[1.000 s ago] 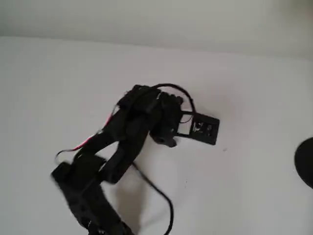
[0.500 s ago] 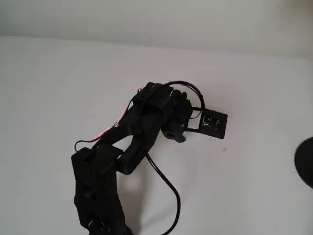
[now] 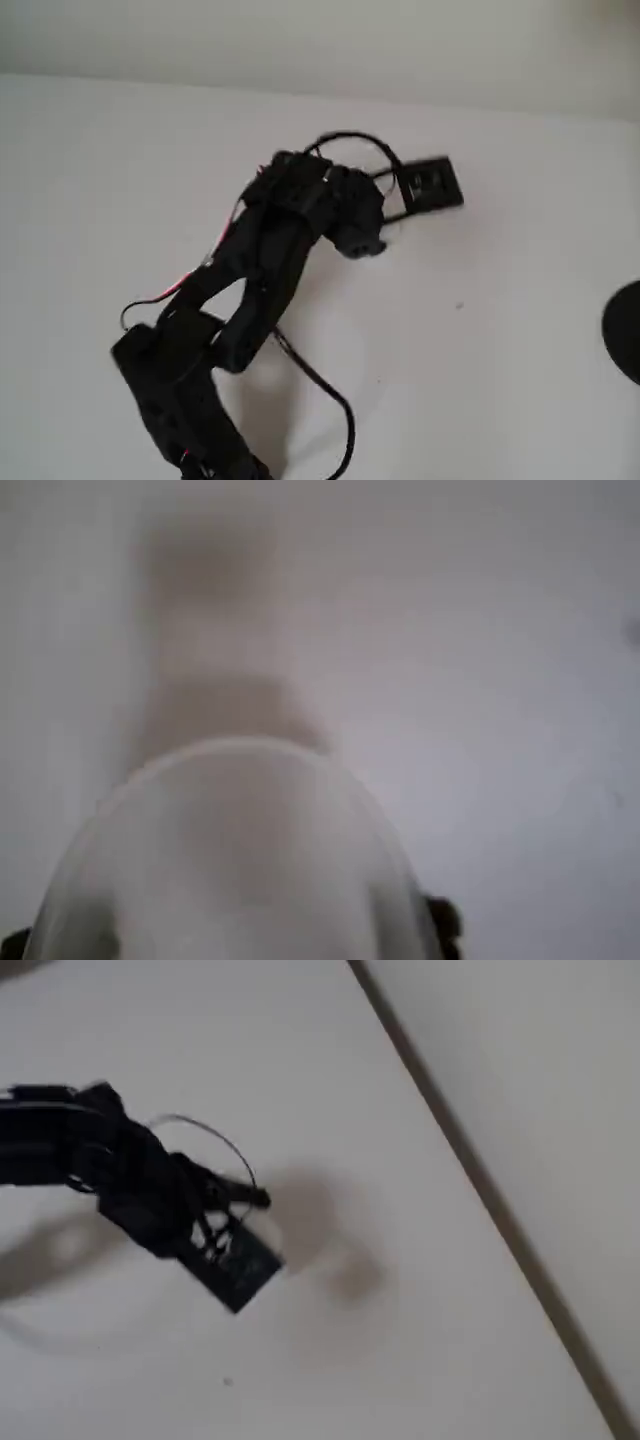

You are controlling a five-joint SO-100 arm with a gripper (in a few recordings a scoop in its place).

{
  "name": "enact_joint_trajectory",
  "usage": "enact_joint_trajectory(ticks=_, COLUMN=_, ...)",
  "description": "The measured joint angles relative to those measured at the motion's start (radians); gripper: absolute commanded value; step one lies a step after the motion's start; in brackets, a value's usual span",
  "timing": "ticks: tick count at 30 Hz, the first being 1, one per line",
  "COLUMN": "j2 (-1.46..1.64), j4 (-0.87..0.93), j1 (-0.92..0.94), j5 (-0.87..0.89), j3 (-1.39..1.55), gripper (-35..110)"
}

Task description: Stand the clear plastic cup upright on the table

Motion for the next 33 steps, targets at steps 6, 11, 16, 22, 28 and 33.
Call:
enact_joint_trajectory(ticks=6, j2=0.225, j4=-0.388, j1=0.025, j5=-0.219, j3=0.273, gripper=9)
enact_joint_trajectory(ticks=11, j2=0.380, j4=-0.776, j1=0.034, j5=-0.397, j3=0.621, gripper=10)
enact_joint_trajectory(ticks=16, j2=0.407, j4=-1.193, j1=0.052, j5=-0.575, j3=0.963, gripper=10)
enact_joint_trajectory(ticks=22, j2=0.204, j4=-1.784, j1=0.058, j5=-0.730, j3=1.201, gripper=10)
enact_joint_trajectory(ticks=28, j2=-0.299, j4=-2.362, j1=0.078, j5=-0.848, j3=1.186, gripper=28)
enact_joint_trajectory(ticks=33, j2=-0.522, j4=-2.563, j1=0.098, j5=-0.902, j3=1.081, gripper=51)
